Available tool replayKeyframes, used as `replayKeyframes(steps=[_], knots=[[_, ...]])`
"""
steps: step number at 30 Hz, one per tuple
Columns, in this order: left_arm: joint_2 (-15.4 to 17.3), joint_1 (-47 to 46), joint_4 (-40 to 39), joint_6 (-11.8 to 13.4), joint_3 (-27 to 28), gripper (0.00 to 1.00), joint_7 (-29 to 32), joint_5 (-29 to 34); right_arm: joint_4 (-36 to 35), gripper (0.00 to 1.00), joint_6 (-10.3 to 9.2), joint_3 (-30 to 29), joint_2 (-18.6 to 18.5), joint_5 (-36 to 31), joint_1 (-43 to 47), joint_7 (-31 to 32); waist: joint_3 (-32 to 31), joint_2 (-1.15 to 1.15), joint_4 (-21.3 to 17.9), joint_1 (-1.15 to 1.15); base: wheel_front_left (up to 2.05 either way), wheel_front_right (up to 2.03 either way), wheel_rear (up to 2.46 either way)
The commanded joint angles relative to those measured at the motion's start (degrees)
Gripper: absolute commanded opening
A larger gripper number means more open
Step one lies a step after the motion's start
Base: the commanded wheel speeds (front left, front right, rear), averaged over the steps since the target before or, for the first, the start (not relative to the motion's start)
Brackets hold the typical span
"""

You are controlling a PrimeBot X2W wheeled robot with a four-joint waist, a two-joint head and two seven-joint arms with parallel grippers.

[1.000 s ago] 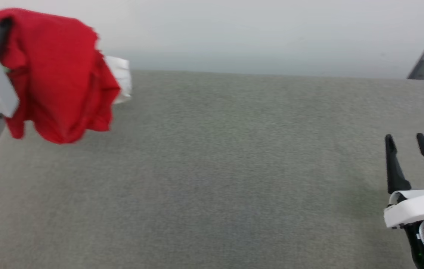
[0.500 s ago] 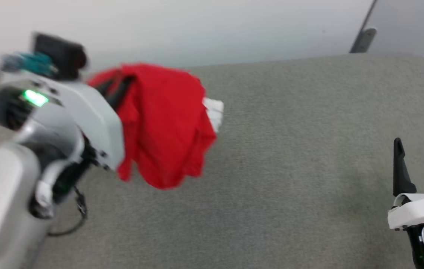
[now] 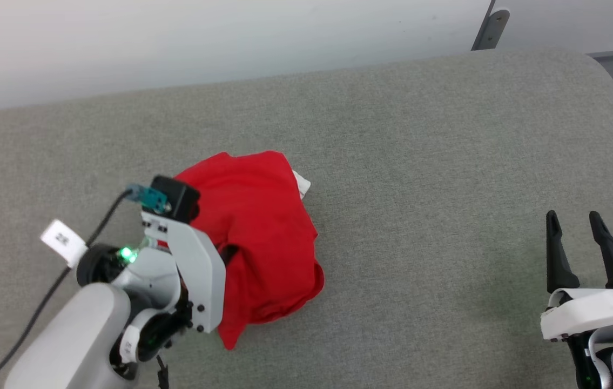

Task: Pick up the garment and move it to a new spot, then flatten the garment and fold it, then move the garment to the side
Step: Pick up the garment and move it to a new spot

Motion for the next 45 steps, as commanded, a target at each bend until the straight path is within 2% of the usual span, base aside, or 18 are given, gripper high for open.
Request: replayKeyframes(steps=[1,13,14,16,17,18,19,27,31,36,45], knots=[[-0.28,0.76,0.89,-0.39,-0.16,0.0,0.07,-0.33,0.26,1.0,-0.08,0.38,0.13,0.28,-0.52,-0.34,0.15,0.0,-0.12,0.0,0.0,0.0,0.0],[-2.7,0.53,11.06,-3.26,-2.59,0.0,0.83,-2.48,2.58,1.0,-0.08,2.84,-0.23,1.19,-1.84,-1.01,0.06,0.0,0.38,0.0,0.0,0.0,0.0],[-2.78,0.25,11.41,-3.52,-2.68,0.08,0.93,-2.6,2.77,1.0,-0.08,2.91,-0.35,1.25,-1.9,-1.03,-0.13,0.0,0.54,0.0,0.0,0.0,0.0],[-2.83,-0.32,11.76,-3.81,-2.84,0.35,1.29,-2.65,3.11,1.0,-0.08,2.97,-0.57,1.36,-1.93,-1.07,-0.69,0.0,0.98,0.0,0.0,0.0,0.0],[-2.73,-0.61,11.79,-3.99,-2.95,0.59,1.31,-2.54,3.28,1.0,-0.08,2.99,-0.68,1.46,-1.96,-1.09,-0.98,0.0,1.22,0.0,0.0,0.0,0.0],[-2.66,-0.93,11.66,-4.05,-2.93,0.94,1.23,-2.43,3.41,1.0,-0.08,3.0,-0.79,1.56,-1.97,-1.12,-1.29,0.0,1.48,0.0,0.0,0.0,0.0],[-2.6,-1.08,11.48,-4.21,-2.75,1.0,1.17,-2.61,3.52,1.0,-0.08,3.11,-0.9,1.59,-1.99,-1.13,-1.63,0.0,1.73,0.0,0.0,0.0,0.0],[-1.01,-1.18,8.48,-3.98,-1.42,1.0,0.24,-2.68,3.95,1.0,-0.08,3.48,-1.71,1.75,-1.14,-0.81,-4.5,0.0,4.01,0.0,0.0,0.0,0.0],[0.55,-0.07,5.49,-4.38,0.18,1.0,-3.09,-1.77,3.9,1.0,-0.08,3.65,-2.0,1.74,-0.27,-0.52,-6.42,0.0,5.53,0.0,0.0,0.0,0.0],[2.17,2.69,2.65,-4.04,4.02,1.0,-11.1,-0.91,3.77,1.0,-0.08,3.25,-2.1,1.5,0.9,-0.26,-8.61,0.0,7.25,0.0,0.0,0.0,0.0],[4.04,11.52,1.35,-4.94,12.19,1.0,-27.58,-1.26,3.55,1.0,-0.08,2.24,-2.57,1.74,3.31,-0.16,-10.92,0.0,10.01,0.0,0.0,0.0,0.0]])
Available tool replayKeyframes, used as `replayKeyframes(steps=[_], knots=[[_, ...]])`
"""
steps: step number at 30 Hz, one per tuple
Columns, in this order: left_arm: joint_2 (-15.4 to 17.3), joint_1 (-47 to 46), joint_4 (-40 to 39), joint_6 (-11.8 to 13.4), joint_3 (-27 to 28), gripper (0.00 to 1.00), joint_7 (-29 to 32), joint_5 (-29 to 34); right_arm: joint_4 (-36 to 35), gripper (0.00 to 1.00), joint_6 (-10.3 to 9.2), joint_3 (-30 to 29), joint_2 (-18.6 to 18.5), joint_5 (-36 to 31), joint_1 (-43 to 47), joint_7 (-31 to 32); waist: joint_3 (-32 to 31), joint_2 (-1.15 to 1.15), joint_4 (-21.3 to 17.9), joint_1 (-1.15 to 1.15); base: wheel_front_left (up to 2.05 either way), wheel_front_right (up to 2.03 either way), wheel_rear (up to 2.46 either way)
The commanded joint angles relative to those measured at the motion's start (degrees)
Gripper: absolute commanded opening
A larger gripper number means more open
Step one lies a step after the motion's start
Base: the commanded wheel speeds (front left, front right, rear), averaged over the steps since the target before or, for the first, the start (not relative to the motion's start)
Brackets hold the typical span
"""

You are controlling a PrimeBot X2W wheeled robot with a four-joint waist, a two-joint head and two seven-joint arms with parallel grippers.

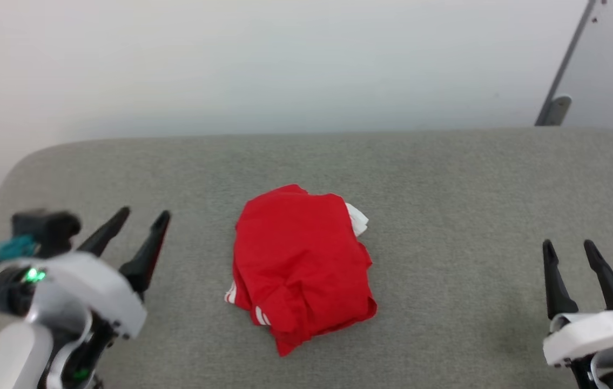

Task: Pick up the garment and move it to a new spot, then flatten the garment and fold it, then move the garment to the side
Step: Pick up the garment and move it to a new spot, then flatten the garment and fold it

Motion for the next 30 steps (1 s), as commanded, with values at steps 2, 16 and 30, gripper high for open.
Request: replayKeyframes(steps=[2,16,30], knots=[[0.06,2.33,0.07,-0.43,0.91,1.0,-2.66,0.29,0.12,1.0,-0.08,-0.38,-0.17,0.41,1.27,-0.21,-1.21,0.0,1.49,0.0,0.0,0.0,0.0],[1.27,15.62,1.64,-1.81,8.54,1.0,-18.61,-0.53,0.06,1.0,-0.08,-2.09,0.62,0.38,4.63,-0.63,-3.37,0.0,4.69,0.0,0.0,0.0,0.0],[0.92,18.52,1.89,-1.68,10.02,1.0,-21.12,-1.86,-0.63,1.0,-0.08,-1.52,0.68,0.77,5.24,-0.24,-3.15,0.0,6.07,0.0,0.0,0.0,0.0]])
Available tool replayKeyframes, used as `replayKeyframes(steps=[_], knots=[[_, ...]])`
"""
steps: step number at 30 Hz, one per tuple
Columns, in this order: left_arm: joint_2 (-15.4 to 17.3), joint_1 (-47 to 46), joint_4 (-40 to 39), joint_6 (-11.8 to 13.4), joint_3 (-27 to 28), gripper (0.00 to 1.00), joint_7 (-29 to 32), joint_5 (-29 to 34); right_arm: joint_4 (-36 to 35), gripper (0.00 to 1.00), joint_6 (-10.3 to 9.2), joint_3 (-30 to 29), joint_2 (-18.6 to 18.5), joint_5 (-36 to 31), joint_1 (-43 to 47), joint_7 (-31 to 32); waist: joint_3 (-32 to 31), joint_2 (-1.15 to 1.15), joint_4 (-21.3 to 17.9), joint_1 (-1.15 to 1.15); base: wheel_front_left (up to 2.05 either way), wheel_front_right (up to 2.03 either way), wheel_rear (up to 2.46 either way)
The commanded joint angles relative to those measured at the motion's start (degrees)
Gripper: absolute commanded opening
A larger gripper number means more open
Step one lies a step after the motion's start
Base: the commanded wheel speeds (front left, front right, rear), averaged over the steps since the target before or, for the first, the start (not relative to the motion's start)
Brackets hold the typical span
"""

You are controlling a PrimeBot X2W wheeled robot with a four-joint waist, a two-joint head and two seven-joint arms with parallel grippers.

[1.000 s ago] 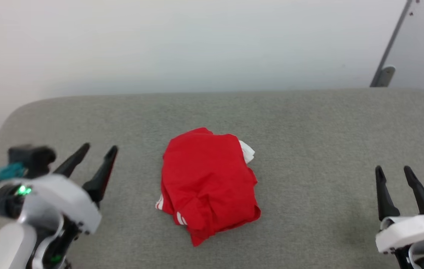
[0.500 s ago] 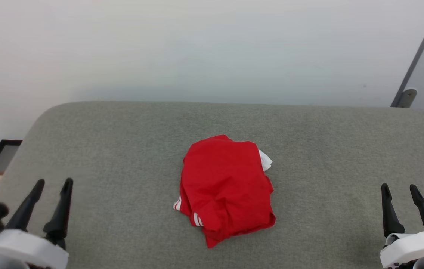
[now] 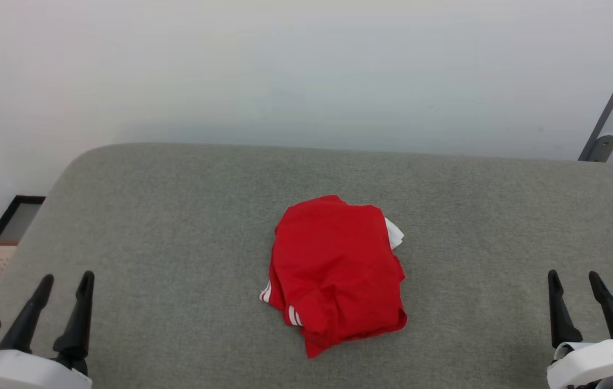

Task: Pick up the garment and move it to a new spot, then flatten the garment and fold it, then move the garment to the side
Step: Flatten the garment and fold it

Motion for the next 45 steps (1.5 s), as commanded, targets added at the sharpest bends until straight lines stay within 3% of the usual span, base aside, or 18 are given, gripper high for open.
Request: replayKeyframes(steps=[1,10,21,31,45], knots=[[0.03,-0.21,-0.01,0.4,0.22,1.0,0.1,-0.3,-0.23,1.0,-0.08,0.4,-0.02,0.65,0.08,0.2,0.19,0.0,0.2,0.0,0.0,0.0,0.0],[-0.56,-0.58,-1.63,1.81,-0.57,1.0,0.86,0.09,-0.5,1.0,-0.08,2.71,-0.57,1.58,-2.7,2.68,1.53,0.0,3.64,0.0,0.0,0.0,0.0],[-3.81,-1.63,-4.52,2.61,-2.97,1.0,-0.46,0.91,2.0,1.0,-0.08,6.12,-3.04,2.24,-10.67,7.63,6.03,0.0,11.56,0.0,0.0,0.0,0.0],[-7.72,-5.07,-3.01,0.82,-6.02,1.0,-2.48,1.88,11.15,1.0,-0.08,8.01,-5.24,3.05,-19.72,14.63,11.05,0.0,17.34,0.0,0.0,0.0,0.0],[-11.7,-9.57,1.28,-1.95,-8.48,1.0,-3.87,2.31,26.22,1.0,-0.08,11.57,-8.42,4.56,-31.08,31.34,15.86,0.0,21.21,0.0,0.0,0.0,0.0]])
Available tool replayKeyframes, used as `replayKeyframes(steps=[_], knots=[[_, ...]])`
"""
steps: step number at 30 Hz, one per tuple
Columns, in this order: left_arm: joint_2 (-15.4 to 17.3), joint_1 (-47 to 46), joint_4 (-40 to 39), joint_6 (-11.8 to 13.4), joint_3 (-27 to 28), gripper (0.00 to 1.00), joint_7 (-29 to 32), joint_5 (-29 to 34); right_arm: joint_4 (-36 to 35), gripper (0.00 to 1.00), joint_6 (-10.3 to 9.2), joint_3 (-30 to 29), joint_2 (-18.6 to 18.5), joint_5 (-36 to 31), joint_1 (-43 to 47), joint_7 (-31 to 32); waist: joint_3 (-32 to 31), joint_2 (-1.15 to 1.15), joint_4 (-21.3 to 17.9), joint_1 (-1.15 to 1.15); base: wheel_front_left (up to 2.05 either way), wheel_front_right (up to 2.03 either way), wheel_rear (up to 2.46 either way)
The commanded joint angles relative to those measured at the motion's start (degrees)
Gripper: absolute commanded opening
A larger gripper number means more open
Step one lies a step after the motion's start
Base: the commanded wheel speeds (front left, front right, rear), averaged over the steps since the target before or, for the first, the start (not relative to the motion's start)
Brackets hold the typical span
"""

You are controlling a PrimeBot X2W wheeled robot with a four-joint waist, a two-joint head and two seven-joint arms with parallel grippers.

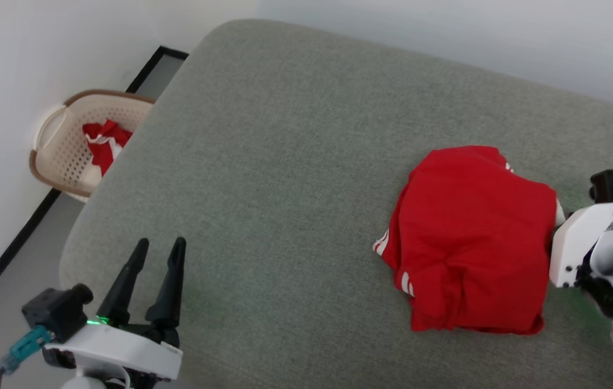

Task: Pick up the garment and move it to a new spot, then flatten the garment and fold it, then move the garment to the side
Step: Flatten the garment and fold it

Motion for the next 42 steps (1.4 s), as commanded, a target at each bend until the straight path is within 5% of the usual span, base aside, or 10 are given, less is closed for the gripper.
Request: replayKeyframes(steps=[1,4,5,6,15,26,36,42], knots=[[-0.17,-0.68,0.15,-0.3,-0.04,1.0,-0.36,0.12,0.54,1.0,-0.08,-0.27,-0.33,0.59,-0.65,0.54,1.2,0.0,1.08,0.0,0.0,0.0,0.0],[-0.81,-1.22,1.1,-0.78,-0.26,1.0,-0.5,0.09,4.08,1.0,-0.08,0.0,-0.04,0.87,-1.71,3.7,1.72,0.0,1.41,0.0,0.0,0.0,0.0],[-1.0,-1.45,1.4,-0.9,-0.3,1.0,-0.57,0.1,4.88,0.23,-0.08,0.25,-0.03,1.03,-2.15,4.24,1.84,0.0,1.49,0.0,0.0,0.0,0.0],[-1.13,-1.63,1.65,-1.1,-0.31,1.0,-0.65,0.14,5.57,0.0,-0.09,0.57,0.03,1.11,-2.55,4.62,1.93,0.0,1.52,0.0,0.0,0.0,0.0],[-0.72,-0.76,2.28,-1.21,0.79,1.0,-0.93,0.01,4.81,0.0,-0.09,1.23,-1.37,2.45,-4.79,2.68,0.57,0.0,-0.61,0.0,0.0,0.0,0.0],[1.55,1.24,0.12,-0.31,2.2,1.0,-0.31,-0.25,-6.95,0.0,-0.09,0.47,-7.42,6.54,0.45,5.56,-1.8,0.0,-6.8,0.0,0.0,0.0,0.0],[2.7,1.33,-1.37,0.1,2.41,1.0,0.66,-0.61,-16.27,0.0,-0.09,-7.83,-11.91,7.63,10.81,12.33,-2.57,0.0,-11.0,0.0,0.0,0.0,0.0],[2.91,0.68,-1.35,0.0,2.33,1.0,1.02,-0.92,-16.48,0.0,-0.09,-13.3,-9.82,6.93,16.15,15.41,-2.53,0.0,-11.96,0.0,0.0,0.0,0.0]])
